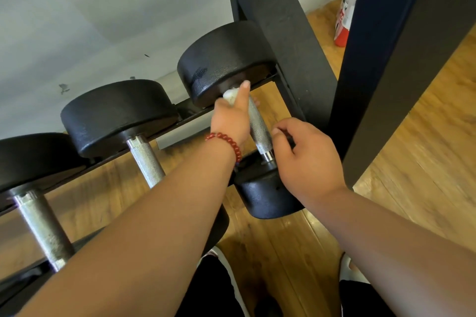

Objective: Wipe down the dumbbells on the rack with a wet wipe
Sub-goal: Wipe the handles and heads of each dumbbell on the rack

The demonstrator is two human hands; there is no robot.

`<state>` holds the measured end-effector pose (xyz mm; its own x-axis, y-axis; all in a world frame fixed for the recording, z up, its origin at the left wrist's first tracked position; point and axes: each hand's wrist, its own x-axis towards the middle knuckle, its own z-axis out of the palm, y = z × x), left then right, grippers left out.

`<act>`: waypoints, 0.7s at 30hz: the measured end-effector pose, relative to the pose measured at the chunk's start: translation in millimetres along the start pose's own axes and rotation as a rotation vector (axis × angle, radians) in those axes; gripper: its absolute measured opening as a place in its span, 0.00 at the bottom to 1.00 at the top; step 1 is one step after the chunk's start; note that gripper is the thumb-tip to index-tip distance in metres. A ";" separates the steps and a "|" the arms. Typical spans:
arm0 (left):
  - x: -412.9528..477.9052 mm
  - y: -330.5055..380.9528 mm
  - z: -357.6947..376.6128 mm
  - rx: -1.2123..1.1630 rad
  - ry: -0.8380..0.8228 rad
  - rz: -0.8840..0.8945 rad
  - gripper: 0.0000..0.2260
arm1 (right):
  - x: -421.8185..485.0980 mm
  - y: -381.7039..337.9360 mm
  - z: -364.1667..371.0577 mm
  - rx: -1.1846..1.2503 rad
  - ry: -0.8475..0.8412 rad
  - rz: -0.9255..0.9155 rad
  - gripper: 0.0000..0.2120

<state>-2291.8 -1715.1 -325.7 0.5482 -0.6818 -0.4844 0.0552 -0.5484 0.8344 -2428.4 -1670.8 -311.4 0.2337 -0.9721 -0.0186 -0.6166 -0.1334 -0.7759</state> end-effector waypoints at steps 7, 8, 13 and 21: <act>-15.2 -25.5 -4.6 0.223 -0.120 0.071 0.22 | -0.8 -1.0 0.1 0.008 0.000 -0.005 0.09; -10.3 -17.9 -5.7 0.168 -0.100 0.057 0.25 | -0.6 -1.2 0.4 0.006 0.001 0.001 0.08; -6.5 -10.0 0.6 0.034 -0.106 0.054 0.20 | -1.0 0.2 1.5 -0.003 0.014 -0.004 0.08; 6.8 -10.5 -7.9 0.003 -0.081 0.059 0.31 | 0.0 0.7 1.9 -0.002 0.016 -0.014 0.09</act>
<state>-2282.0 -1710.2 -335.8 0.4812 -0.7496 -0.4545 0.0224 -0.5078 0.8612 -2427.5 -1670.5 -313.1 0.2303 -0.9731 0.0021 -0.6150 -0.1473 -0.7746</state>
